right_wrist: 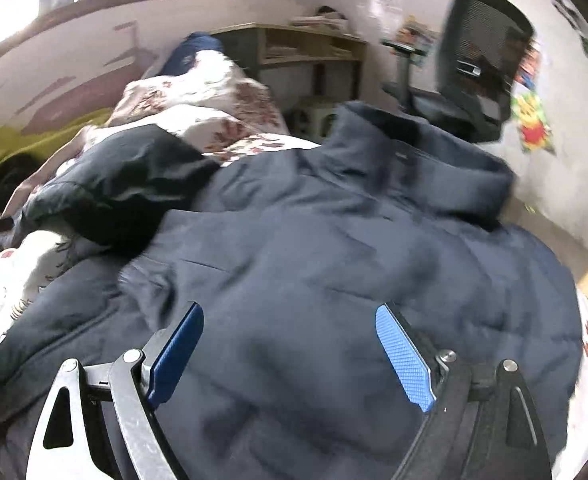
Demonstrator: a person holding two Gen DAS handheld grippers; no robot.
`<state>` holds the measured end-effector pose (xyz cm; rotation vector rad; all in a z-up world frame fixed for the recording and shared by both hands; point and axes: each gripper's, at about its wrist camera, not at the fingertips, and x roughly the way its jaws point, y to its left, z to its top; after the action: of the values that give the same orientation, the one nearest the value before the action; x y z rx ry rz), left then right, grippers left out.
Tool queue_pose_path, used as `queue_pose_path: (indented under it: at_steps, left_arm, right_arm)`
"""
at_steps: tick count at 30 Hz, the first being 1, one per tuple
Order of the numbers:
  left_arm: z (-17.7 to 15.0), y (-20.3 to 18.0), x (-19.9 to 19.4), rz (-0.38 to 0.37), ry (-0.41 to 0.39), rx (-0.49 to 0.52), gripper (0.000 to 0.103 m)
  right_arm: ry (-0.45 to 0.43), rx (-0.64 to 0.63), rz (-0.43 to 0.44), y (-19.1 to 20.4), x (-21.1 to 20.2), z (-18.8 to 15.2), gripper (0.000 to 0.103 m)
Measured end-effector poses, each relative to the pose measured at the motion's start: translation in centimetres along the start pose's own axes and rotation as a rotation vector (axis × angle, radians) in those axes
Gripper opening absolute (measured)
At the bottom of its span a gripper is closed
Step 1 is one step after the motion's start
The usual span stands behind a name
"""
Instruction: Fold large clothes
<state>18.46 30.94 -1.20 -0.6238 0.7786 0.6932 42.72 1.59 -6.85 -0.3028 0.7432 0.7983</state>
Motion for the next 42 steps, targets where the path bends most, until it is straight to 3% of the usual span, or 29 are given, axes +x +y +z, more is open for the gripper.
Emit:
queue_pose_path:
  at_steps: [3,6,9,13,14,16,20,22,25,30,35,42]
  left_arm:
    - [1.6,5.2,1.1,-0.031,0.068,-0.205,0.1]
    - [2.4,8.4,2.4,-0.084,0.114,-0.347,0.1]
    - [2.9,10.4,3.2,-0.124,0.138,-0.448,0.1]
    - [3.3,12.1,4.1,-0.12,0.163,-0.519,0.098]
    - [3.4,12.2,4.3,-0.117,0.168,-0.532,0.095]
    - [3.7,12.2,4.8,-0.111,0.176,-0.537,0.075]
    - [4.3,11.6,4.3,-0.097,0.137,-0.514,0.044]
    - [4.6,11.2,3.8,-0.08,0.092,-0.494,0.023]
    - [4.6,10.0,1.5,-0.049,-0.018,-0.442,0.011]
    - [4.8,5.3,-2.8,-0.042,-0.176,-0.264,0.006]
    - [5.2,-0.8,-7.4,-0.101,-0.336,-0.06,0.006]
    - [3.4,-9.0,-11.7,-0.21,-0.482,0.19,0.006]
  right_arm:
    - [0.023,0.003,-0.003,1.5,2.0,0.3,0.087]
    - [0.038,0.016,-0.012,1.9,3.0,0.0,0.088]
    - [0.033,0.011,-0.029,2.3,3.6,-0.2,0.088]
    - [0.025,-0.004,-0.054,2.7,4.1,-0.6,0.091]
    - [0.027,-0.01,-0.063,2.9,4.3,-0.7,0.091]
    - [0.032,-0.028,-0.09,3.2,4.8,-0.9,0.092]
    - [0.032,-0.075,-0.134,4.0,5.1,-1.3,0.093]
    - [0.028,-0.084,-0.137,4.0,4.9,-1.4,0.093]
    - [0.019,-0.066,-0.12,3.7,4.3,-1.5,0.093]
    - [-0.001,-0.036,-0.105,3.3,2.6,-1.3,0.093]
    - [-0.031,-0.02,-0.098,2.6,0.0,-0.8,0.093]
    - [-0.075,0.024,-0.108,0.5,-4.5,-0.7,0.093]
